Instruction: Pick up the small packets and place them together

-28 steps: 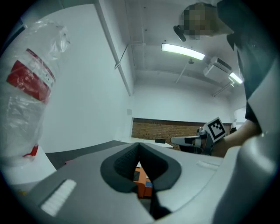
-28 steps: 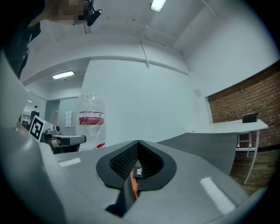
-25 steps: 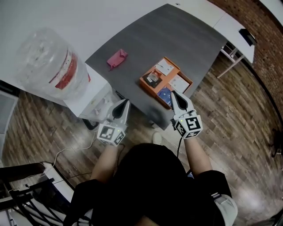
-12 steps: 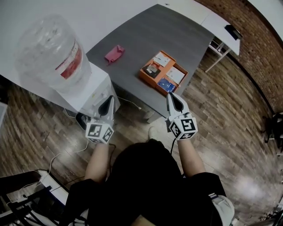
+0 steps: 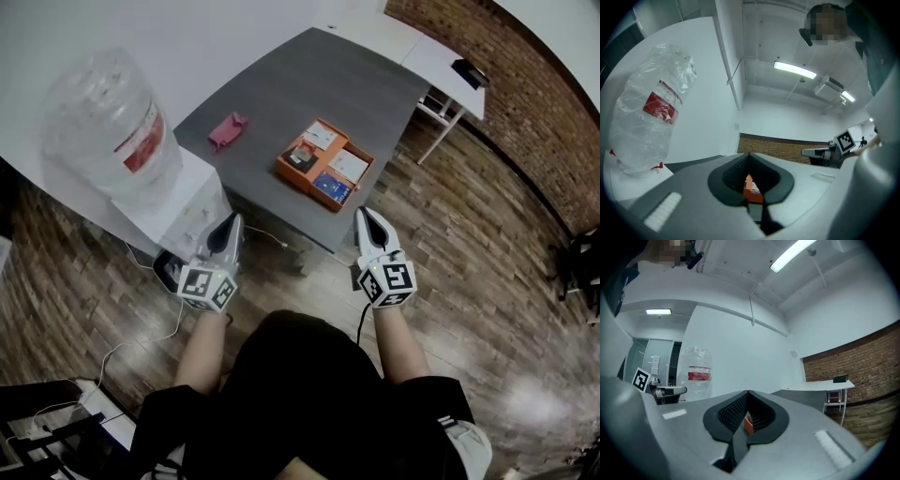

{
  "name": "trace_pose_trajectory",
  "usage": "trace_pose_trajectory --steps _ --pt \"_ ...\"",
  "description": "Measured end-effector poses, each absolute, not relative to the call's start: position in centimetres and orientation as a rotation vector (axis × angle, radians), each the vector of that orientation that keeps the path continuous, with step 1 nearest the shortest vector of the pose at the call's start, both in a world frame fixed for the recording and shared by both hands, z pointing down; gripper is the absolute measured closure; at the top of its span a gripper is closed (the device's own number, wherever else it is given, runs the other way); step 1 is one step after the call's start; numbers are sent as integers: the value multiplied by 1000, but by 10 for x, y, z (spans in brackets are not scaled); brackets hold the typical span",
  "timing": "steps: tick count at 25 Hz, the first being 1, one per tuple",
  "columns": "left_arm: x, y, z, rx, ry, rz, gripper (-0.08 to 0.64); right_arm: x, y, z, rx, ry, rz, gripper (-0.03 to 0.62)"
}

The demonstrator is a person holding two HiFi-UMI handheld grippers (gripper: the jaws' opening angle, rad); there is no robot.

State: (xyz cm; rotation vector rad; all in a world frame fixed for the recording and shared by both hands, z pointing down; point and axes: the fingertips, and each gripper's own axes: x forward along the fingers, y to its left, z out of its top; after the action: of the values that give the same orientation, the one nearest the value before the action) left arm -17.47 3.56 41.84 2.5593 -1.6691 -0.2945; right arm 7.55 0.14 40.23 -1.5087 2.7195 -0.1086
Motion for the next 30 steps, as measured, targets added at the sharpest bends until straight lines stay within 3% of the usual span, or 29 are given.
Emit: trace_pose_trajectory --steps 9,30 --pt "-121 44 416 2571 -1633 -299 560 141 6 413 -1557 2712 -106 591" --pt "-88 63 438 2528 -1582 -241 560 176 29 441 -1647 2702 -182 591"
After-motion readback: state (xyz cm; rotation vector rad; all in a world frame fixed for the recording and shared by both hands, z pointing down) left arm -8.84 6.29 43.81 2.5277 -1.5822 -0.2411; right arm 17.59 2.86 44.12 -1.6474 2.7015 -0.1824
